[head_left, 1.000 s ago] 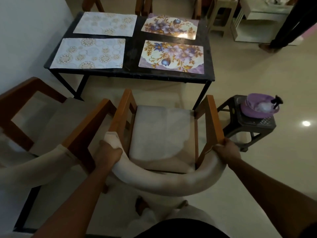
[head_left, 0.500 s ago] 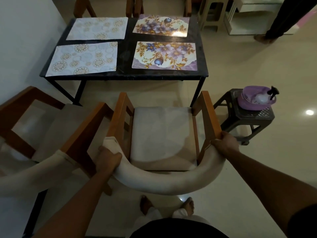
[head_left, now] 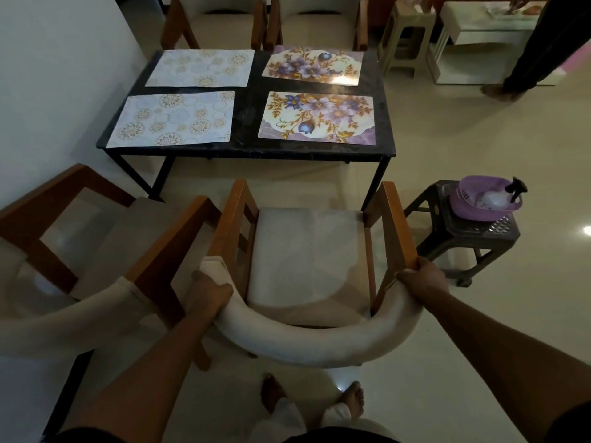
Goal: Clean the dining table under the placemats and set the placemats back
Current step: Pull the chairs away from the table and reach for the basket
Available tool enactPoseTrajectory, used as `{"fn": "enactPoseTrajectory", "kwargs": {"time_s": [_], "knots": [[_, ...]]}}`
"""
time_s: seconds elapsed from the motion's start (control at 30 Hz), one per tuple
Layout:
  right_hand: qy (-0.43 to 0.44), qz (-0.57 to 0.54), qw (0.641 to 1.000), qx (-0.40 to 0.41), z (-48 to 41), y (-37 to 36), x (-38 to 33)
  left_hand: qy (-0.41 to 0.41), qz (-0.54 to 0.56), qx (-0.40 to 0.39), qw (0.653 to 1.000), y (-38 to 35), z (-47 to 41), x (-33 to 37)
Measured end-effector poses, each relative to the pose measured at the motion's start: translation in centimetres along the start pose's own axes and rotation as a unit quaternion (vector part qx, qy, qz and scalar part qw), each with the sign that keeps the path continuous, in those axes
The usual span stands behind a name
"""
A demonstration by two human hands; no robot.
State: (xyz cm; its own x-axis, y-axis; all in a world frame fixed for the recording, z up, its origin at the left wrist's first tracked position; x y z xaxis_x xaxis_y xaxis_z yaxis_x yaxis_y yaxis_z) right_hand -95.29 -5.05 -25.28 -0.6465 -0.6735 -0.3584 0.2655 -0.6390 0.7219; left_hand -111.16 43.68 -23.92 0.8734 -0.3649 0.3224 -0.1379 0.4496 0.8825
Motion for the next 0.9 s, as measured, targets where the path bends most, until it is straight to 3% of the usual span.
{"fn": "enactPoseTrajectory", "kwargs": {"time_s": [0.27, 0.43, 0.53, 0.67, 0.8, 0.9], "knots": [[0.0, -0.007, 1.0, -0.004, 0.5, -0.8, -0.6, 0.015, -0.013, -0.11, 0.994, -0.2, -2.3, -1.3], [0.002, -0.002, 1.0, 0.006, 0.8, -1.0, -0.8, 0.023, -0.009, -0.067, 0.997, -0.2, -2.5, -1.0], [0.0, -0.001, 1.0, 0.014, 1.0, -0.9, -1.0, -0.028, 0.005, -0.033, 0.999, 0.2, -2.4, -0.3], [-0.021, -0.002, 1.0, 0.023, 1.2, -1.1, -0.5, 0.013, 0.028, -0.039, 0.999, 0.4, -1.7, -0.9], [-0.034, 0.034, 0.997, 0.053, 1.6, -1.5, -1.0, -0.104, 0.071, -0.101, 0.987, 0.4, -1.2, -1.4], [0.006, 0.134, 0.988, 0.078, 2.8, -3.1, -2.2, -0.135, 0.074, -0.099, 0.983, 0.8, -1.7, -1.5]]}}
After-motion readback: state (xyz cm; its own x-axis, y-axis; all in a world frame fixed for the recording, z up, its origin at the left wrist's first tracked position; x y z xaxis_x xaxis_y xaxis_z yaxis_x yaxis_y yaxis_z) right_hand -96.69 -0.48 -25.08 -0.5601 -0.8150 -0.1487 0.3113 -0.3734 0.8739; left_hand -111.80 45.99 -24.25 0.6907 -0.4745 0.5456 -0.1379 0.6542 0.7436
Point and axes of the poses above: each hand's wrist, its own z-axis away from the middle knuckle, its own y-axis out of the back of the hand, x = y × z, the point moved 8 cm from there along -z, towards the middle knuckle, and after that the axes turned 11 degrees about -y, right-handed, at the moved point
